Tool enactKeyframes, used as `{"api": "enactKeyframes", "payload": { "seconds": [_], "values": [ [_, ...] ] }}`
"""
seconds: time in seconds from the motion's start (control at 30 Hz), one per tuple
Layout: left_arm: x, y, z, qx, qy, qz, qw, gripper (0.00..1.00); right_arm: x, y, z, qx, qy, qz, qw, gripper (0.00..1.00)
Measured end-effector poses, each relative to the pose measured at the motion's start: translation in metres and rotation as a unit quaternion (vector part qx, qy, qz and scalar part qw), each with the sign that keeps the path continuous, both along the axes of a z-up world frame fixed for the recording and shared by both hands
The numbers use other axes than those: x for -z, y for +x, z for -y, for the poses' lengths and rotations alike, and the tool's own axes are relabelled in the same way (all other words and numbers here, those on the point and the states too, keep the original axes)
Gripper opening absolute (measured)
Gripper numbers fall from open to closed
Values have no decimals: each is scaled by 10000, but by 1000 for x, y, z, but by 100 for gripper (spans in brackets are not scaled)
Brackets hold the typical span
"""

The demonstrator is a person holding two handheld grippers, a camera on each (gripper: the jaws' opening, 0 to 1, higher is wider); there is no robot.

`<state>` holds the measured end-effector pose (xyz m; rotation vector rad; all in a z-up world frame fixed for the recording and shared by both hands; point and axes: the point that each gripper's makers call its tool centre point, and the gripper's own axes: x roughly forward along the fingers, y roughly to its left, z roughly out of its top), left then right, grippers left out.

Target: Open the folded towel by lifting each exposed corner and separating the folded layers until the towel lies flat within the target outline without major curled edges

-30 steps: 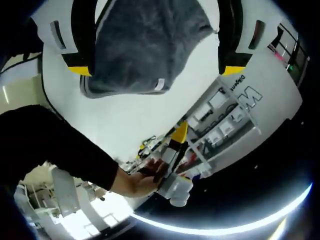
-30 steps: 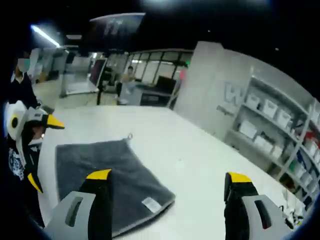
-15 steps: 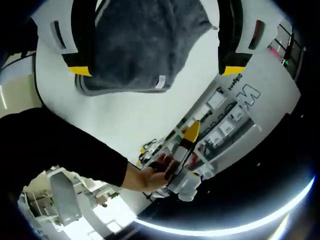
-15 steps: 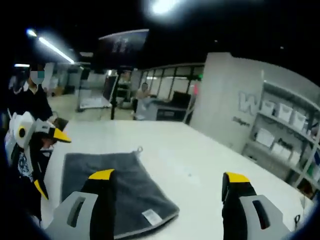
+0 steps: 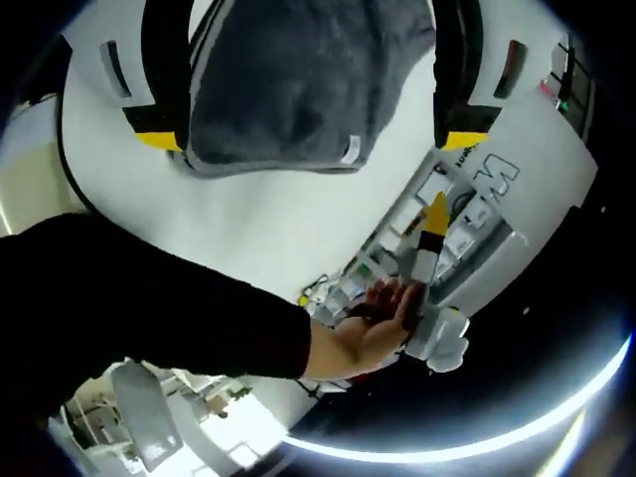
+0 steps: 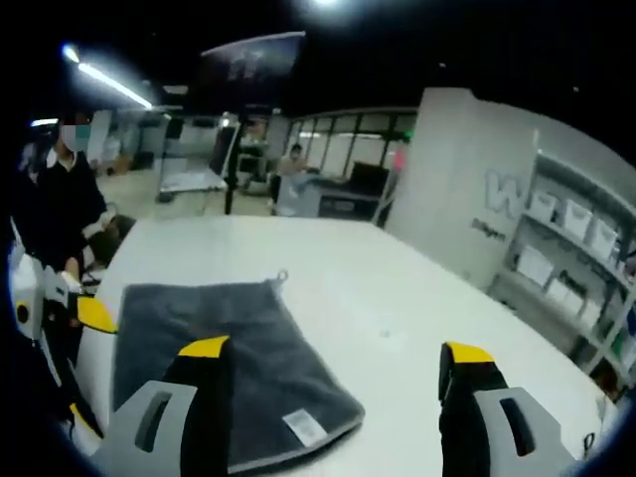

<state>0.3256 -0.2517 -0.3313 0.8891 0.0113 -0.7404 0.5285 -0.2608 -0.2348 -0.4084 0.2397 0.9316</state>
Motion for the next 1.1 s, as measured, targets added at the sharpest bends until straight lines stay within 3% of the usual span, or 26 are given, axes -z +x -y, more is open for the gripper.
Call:
{"api": "enactKeyframes", "payload": {
  "seconds": [0.4, 0.67, 0.9, 1.1],
  "values": [
    [16, -1, 4, 38, 112, -1, 9999, 100, -2, -1, 5, -44, 147, -82, 9998, 83],
    [8, 1, 1, -3, 106, 176, 9998, 96, -1, -8, 0, -168, 133, -91, 9997, 83],
    [18, -2, 1, 30, 278, 138, 9995, 94, -1, -7, 1, -160, 102, -101, 9998, 82],
    [18, -4, 4, 66, 401, 353, 9985, 92, -2, -10, -1, -172, 104, -69, 9998, 82]
  ]
}}
